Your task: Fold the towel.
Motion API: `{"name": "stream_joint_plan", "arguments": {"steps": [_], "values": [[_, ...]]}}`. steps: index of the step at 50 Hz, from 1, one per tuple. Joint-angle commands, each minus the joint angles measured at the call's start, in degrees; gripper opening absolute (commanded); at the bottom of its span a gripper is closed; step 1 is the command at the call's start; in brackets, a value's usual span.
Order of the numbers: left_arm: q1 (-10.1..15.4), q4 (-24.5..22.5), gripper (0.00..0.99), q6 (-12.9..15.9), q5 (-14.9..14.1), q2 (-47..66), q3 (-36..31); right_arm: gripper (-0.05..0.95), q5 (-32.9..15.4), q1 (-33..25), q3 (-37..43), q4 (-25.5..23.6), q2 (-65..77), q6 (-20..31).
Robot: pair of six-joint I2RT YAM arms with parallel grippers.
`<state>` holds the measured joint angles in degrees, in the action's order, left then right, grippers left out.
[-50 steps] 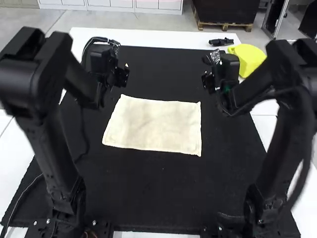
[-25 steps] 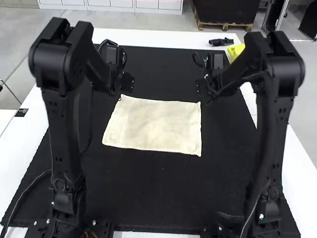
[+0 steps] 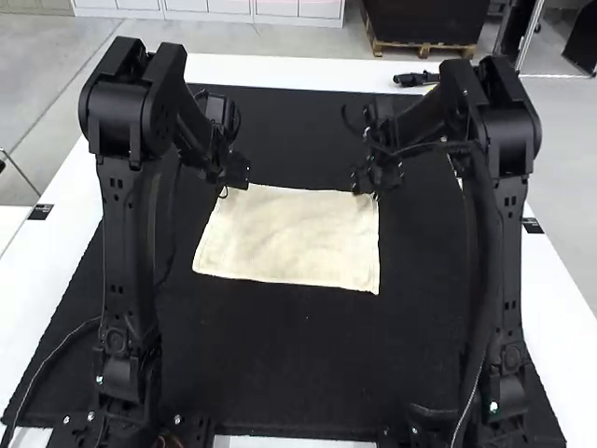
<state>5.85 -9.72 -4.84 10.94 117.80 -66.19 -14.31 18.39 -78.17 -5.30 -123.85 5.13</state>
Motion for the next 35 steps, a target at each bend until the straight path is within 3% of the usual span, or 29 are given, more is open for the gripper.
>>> {"name": "stream_joint_plan", "arguments": {"steps": [1,7,23,35], "values": [[-0.22,-1.89,0.969,-1.31,-0.04,-1.17,0.63,0.91,0.24,2.53,5.57,2.58,5.29,-3.10],[0.31,-2.94,0.969,-1.31,0.13,-1.17,1.95,0.91,0.24,2.17,9.09,8.55,6.87,-3.54],[0.75,-4.26,0.969,-1.31,-0.04,-0.90,2.30,0.91,-1.69,-0.99,7.68,8.90,6.69,-3.37],[0.39,-4.00,0.969,-1.31,-0.04,-0.99,2.39,0.91,7.36,-6.00,7.51,6.71,6.96,-12.33]]}}
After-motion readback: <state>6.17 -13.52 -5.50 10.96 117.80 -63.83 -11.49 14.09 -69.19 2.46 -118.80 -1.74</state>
